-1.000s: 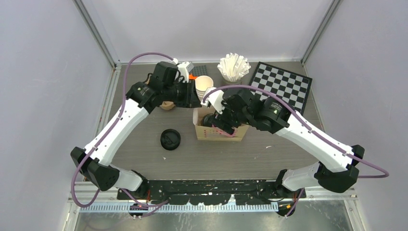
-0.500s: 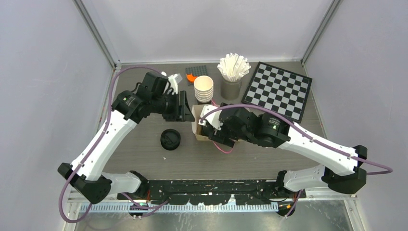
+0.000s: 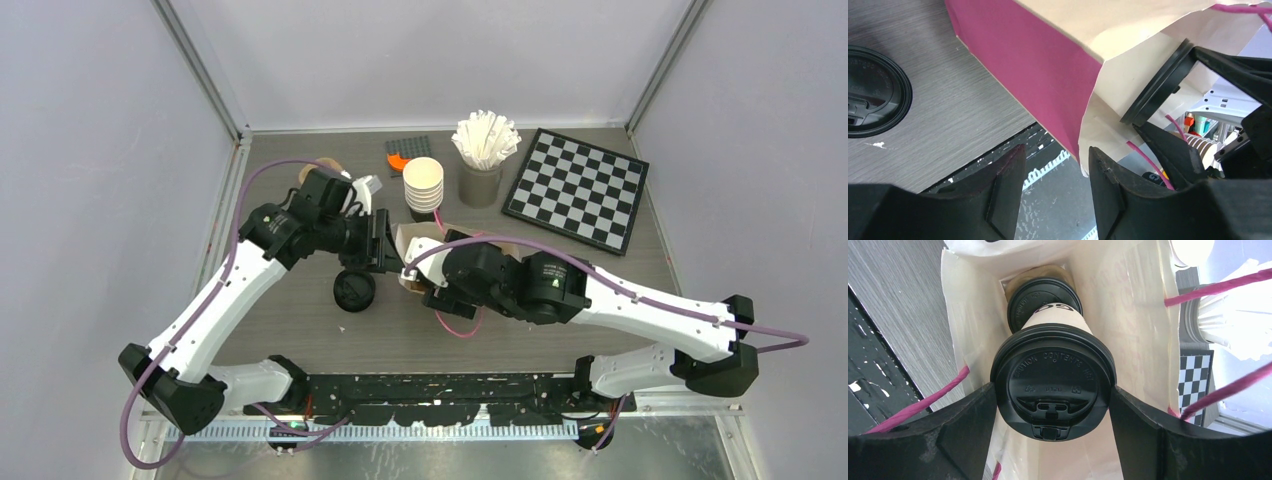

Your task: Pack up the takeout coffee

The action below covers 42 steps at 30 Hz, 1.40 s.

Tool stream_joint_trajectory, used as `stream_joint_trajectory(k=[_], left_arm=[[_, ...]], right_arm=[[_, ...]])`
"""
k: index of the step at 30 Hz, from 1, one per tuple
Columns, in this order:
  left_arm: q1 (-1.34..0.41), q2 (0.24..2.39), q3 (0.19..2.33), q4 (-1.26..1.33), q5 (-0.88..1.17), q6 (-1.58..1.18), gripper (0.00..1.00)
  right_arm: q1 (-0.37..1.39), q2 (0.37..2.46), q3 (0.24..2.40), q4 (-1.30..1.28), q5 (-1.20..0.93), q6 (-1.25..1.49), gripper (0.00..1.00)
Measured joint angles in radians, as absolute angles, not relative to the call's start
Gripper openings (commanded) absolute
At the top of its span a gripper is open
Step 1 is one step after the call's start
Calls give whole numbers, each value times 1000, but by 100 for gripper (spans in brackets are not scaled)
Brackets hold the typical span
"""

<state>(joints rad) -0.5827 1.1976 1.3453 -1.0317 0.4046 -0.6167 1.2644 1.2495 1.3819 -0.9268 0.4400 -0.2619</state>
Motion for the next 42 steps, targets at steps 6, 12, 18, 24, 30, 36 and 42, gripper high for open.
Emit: stream_joint_trajectory(k=[6, 12, 18, 24, 30, 36, 42], left_arm=[[-583, 1195, 1345, -991, 405, -614, 47], [-583, 1203, 1351, -977, 404, -578, 46], [-591, 1234, 1375, -991, 400, -530, 27], [-615, 1229, 1375, -1005, 398, -479, 11], [-622, 1164, 1332, -984, 410, -433, 0], [-622, 1102, 1280, -914, 422, -379, 0], [-622, 1089, 1244, -799, 423, -311, 0]], right_arm=[[1275, 1250, 1365, -913, 454, -255, 69], [1284, 1250, 1363, -912, 467, -244, 68], [1307, 1221, 1337, -912, 481, -213, 68], [1316, 1207, 1337, -910, 525, -202, 69], [1316, 1201, 1338, -897, 551, -202, 69], [1316, 1192, 1338, -876, 538, -208, 69], [1316, 1190, 1338, -858, 544, -233, 69]])
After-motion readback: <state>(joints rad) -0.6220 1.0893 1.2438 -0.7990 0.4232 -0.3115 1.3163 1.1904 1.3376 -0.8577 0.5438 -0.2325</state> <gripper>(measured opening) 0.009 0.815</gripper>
